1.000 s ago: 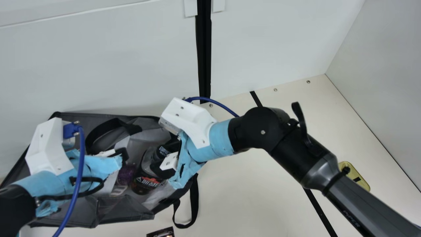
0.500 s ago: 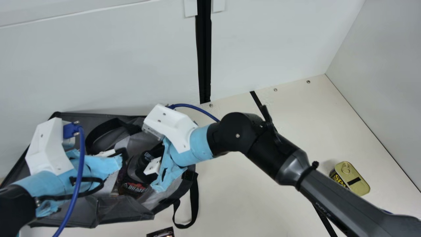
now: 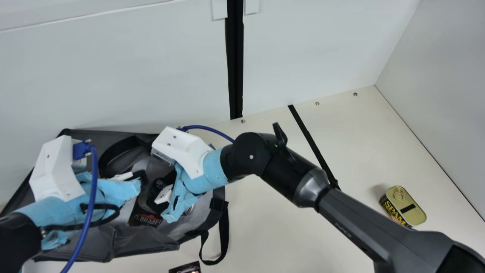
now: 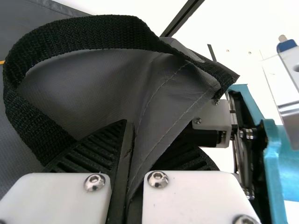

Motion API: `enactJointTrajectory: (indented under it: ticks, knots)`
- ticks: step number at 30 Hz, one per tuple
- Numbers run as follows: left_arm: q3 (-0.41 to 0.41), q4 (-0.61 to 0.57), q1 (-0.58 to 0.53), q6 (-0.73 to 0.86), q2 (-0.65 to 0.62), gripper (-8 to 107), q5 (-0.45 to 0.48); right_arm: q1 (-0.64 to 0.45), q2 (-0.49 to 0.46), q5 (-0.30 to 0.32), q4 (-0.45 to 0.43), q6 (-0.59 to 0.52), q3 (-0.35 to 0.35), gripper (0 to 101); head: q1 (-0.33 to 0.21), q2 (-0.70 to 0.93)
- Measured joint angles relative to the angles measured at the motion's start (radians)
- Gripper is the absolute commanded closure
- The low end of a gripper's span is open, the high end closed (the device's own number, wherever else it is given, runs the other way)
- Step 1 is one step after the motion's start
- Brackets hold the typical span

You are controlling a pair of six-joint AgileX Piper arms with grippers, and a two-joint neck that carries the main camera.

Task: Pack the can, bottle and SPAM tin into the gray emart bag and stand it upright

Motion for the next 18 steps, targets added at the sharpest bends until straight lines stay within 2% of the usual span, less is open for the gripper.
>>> enactJointTrajectory:
  ticks: [1,18]
  knots:
    - [0.0,0.0,0.0,0.0,0.0,107,0.0,0.001,0.004,-0.001,0.0,0.002,-0.004,101,-0.002,0.0]
    - [0.0,0.0,0.0,0.0,0.0,107,0.0,0.011,0.029,-0.001,-0.013,0.009,-0.025,45,-0.002,0.0]
